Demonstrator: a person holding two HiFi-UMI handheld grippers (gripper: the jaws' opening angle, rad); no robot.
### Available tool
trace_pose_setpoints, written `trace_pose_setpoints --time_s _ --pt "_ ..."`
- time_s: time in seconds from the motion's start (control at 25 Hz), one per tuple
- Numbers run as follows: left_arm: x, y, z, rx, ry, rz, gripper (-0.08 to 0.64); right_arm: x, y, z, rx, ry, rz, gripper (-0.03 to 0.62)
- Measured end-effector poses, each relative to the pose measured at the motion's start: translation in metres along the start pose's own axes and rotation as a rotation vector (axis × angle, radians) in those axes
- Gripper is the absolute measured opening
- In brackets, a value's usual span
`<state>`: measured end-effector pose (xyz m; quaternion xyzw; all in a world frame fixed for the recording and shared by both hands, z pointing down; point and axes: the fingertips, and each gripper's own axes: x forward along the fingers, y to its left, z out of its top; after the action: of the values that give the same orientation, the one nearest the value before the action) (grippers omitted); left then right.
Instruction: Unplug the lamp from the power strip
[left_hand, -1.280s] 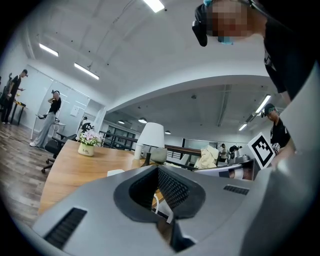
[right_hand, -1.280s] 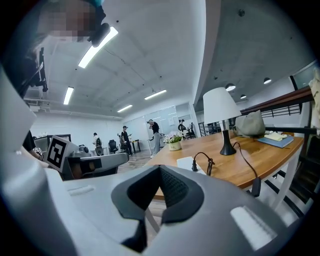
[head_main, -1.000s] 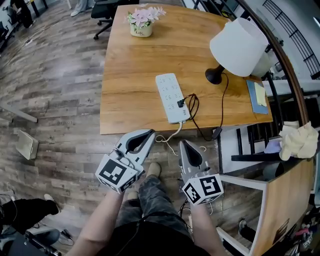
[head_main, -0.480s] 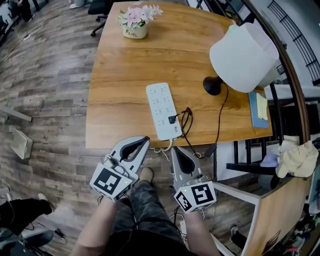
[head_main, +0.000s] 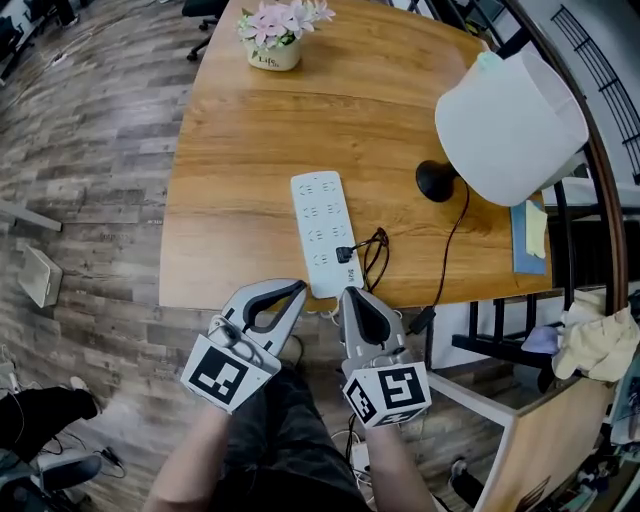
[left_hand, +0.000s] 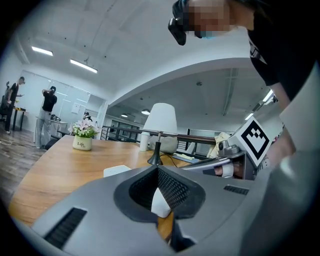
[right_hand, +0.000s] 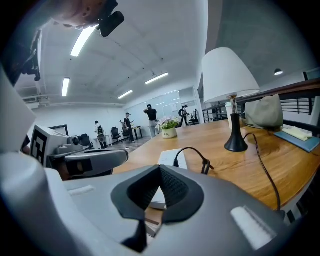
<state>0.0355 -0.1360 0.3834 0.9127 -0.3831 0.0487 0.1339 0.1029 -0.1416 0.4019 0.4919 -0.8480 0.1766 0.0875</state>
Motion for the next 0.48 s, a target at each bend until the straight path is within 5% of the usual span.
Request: trace_pose_setpoints --time_s 0.4,0.48 --pt "0.021 0.010 -0.012 0.020 0.057 -0.013 -0.005 0.017 -0.014 -0.001 0.049 0.035 -0.043 0.009" --pt "0.027 0.013 -0.014 0.028 0.070 -0.017 -0.005 0.022 -0.013 -0.003 0.057 0.055 -0.026 0.097"
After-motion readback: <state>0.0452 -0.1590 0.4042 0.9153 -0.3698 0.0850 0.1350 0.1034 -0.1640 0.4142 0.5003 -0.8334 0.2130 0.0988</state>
